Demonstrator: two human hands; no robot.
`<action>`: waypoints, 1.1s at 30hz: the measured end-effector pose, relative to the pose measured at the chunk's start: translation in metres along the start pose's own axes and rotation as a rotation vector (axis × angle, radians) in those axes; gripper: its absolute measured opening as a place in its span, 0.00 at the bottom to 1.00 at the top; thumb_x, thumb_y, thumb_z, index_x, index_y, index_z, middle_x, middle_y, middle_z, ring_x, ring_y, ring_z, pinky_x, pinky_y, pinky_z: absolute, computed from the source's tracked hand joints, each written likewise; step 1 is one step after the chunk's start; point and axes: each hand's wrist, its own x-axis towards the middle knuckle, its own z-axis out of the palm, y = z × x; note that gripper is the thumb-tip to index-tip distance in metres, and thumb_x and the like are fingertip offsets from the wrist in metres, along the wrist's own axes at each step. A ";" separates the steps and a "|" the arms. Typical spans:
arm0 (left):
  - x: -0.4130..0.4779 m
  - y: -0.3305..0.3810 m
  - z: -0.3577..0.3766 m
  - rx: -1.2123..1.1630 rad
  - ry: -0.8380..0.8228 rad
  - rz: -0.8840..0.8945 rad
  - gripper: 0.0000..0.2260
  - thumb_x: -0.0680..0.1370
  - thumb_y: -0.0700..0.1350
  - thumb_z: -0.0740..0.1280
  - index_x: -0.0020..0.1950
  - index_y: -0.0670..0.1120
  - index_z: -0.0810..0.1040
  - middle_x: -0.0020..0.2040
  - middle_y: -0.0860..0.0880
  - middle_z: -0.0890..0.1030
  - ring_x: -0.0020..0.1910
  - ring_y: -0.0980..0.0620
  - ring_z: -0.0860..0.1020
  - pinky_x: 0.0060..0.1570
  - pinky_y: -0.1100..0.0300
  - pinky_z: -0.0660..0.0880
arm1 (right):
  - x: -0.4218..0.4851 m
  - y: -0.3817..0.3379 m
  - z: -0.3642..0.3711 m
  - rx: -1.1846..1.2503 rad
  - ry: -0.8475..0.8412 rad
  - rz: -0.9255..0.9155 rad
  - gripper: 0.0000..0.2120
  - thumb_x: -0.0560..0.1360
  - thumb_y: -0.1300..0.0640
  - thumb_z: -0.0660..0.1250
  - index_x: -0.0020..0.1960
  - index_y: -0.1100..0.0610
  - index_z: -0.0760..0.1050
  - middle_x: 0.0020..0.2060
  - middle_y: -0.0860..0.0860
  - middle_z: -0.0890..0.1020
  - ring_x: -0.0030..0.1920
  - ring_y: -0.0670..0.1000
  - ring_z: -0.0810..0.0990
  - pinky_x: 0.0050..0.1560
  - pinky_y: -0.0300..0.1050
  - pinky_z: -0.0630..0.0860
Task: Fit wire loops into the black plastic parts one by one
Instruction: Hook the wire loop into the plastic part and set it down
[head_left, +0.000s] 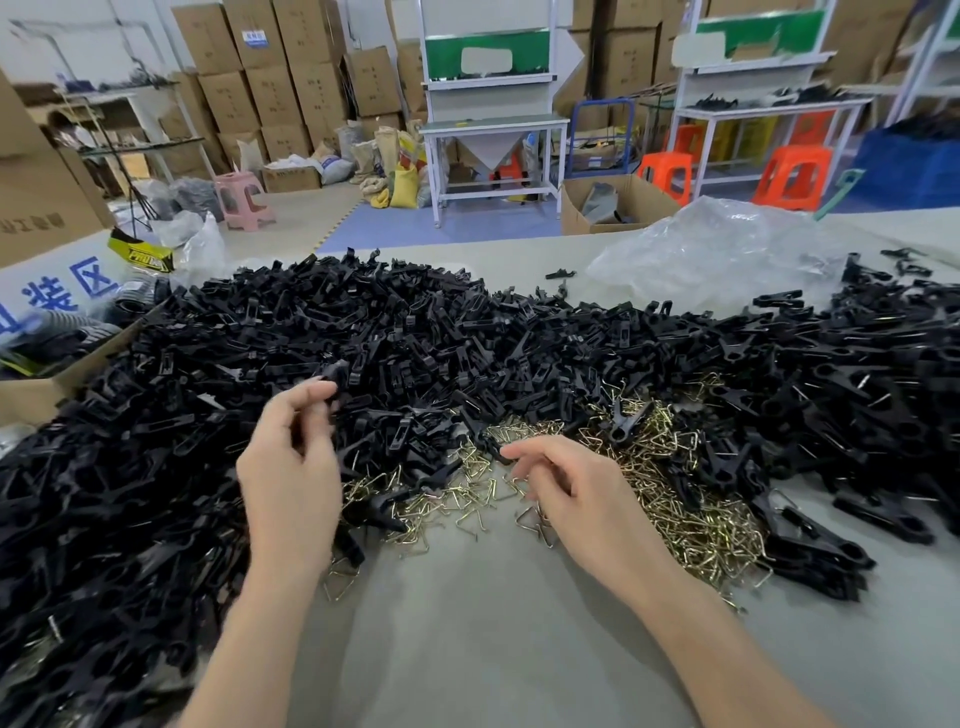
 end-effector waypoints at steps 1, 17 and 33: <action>-0.006 0.007 0.007 -0.090 -0.047 -0.022 0.13 0.83 0.41 0.64 0.52 0.59 0.81 0.50 0.56 0.84 0.43 0.63 0.80 0.42 0.73 0.74 | 0.000 0.001 0.000 0.005 0.006 -0.005 0.17 0.83 0.61 0.60 0.59 0.41 0.80 0.47 0.36 0.81 0.30 0.43 0.75 0.32 0.33 0.71; -0.058 0.015 0.055 0.034 -0.490 0.041 0.13 0.82 0.38 0.63 0.51 0.57 0.79 0.46 0.65 0.81 0.32 0.65 0.76 0.36 0.74 0.69 | 0.006 0.010 0.008 -0.139 -0.037 0.015 0.24 0.81 0.48 0.66 0.75 0.40 0.65 0.51 0.34 0.80 0.44 0.36 0.81 0.48 0.34 0.77; -0.056 0.018 0.056 -0.139 -0.328 -0.052 0.07 0.82 0.47 0.65 0.54 0.61 0.77 0.44 0.60 0.84 0.38 0.60 0.79 0.35 0.69 0.72 | 0.002 0.001 0.011 -0.426 -0.108 -0.230 0.14 0.82 0.50 0.65 0.66 0.48 0.77 0.58 0.42 0.76 0.59 0.45 0.72 0.64 0.41 0.68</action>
